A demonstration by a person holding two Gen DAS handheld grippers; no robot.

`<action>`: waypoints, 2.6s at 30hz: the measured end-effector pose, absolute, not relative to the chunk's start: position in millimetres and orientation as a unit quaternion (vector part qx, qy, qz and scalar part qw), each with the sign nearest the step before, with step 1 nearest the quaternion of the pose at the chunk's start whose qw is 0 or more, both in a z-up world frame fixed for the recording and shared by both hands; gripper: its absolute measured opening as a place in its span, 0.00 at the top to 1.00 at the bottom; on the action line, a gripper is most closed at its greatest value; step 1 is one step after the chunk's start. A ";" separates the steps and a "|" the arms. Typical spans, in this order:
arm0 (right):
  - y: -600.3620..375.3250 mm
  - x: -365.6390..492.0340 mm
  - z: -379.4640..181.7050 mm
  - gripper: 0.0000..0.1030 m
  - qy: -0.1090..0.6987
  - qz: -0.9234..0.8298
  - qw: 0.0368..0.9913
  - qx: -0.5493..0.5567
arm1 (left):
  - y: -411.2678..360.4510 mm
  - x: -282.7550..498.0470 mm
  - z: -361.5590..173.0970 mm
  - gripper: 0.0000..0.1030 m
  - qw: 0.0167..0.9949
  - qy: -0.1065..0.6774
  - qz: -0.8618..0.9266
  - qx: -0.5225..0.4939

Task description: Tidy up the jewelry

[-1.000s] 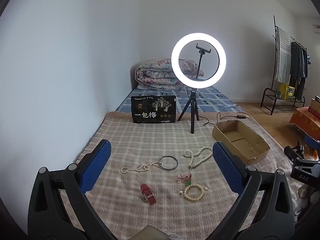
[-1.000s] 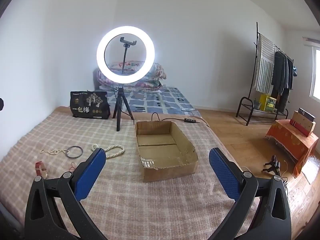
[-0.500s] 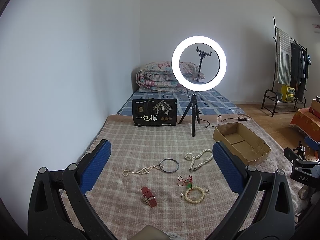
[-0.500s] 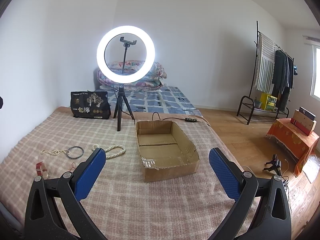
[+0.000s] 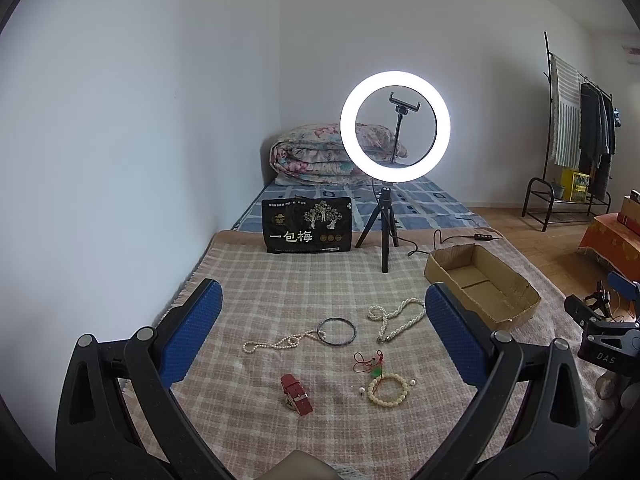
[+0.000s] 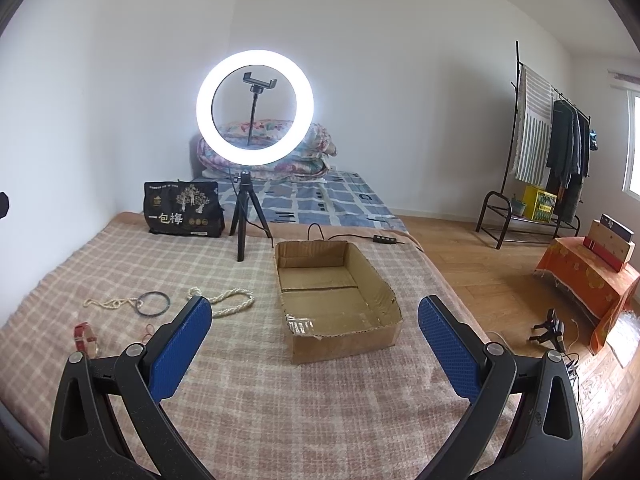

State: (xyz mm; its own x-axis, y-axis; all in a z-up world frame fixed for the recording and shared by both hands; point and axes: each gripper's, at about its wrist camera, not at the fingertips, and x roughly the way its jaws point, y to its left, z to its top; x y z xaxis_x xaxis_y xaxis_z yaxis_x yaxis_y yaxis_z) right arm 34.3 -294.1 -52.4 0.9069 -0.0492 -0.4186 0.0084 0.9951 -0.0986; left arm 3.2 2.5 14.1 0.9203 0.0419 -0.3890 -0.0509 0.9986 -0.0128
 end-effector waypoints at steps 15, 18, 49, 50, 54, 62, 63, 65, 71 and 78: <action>-292.3 34.2 -52.5 0.01 0.217 -0.011 0.975 -0.051 | -1.4 -0.3 9.4 0.00 0.980 0.196 0.023 -0.010; -291.4 34.9 -52.3 0.01 0.218 -0.010 0.974 -0.052 | -2.3 -0.9 8.0 0.00 0.980 0.197 0.022 -0.011; -285.3 39.9 -58.0 0.01 0.232 0.001 0.971 -0.061 | 7.4 1.6 -6.8 0.00 0.977 0.210 0.032 -0.013; -285.1 40.6 -58.7 0.01 0.233 0.002 0.971 -0.061 | 9.6 2.5 -6.8 0.00 0.977 0.212 0.035 -0.013; -283.9 44.1 -63.6 0.01 0.237 0.004 0.969 -0.067 | 24.1 6.6 -6.9 0.00 0.974 0.220 0.046 -0.017; -267.7 61.5 -76.7 0.01 0.270 0.074 0.953 -0.115 | 56.5 18.2 -12.4 0.00 0.968 0.242 0.067 -0.004; -264.6 66.5 -78.2 0.01 0.279 0.094 0.949 -0.116 | 59.8 21.5 -13.8 0.00 0.966 0.248 0.069 -0.003; -258.2 74.9 -81.3 0.01 0.292 0.120 0.941 -0.122 | 65.9 26.1 -16.9 0.00 0.964 0.258 0.065 -0.003; -235.1 95.0 -86.4 0.03 0.310 0.163 0.926 -0.144 | 75.8 37.5 -27.9 0.00 0.960 0.275 0.056 0.001; -212.7 127.5 -112.2 0.34 0.376 0.224 0.888 -0.144 | 84.4 56.5 -47.4 0.15 0.944 0.328 0.016 -0.034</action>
State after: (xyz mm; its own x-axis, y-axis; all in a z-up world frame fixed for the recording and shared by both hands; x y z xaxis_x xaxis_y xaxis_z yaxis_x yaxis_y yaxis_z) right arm 127.5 -212.7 -112.2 0.6179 0.2885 -0.7314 -0.5054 0.8583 -0.0884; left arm 56.5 84.4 -47.4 0.7850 0.0076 -0.6195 -0.0518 0.9972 -0.0534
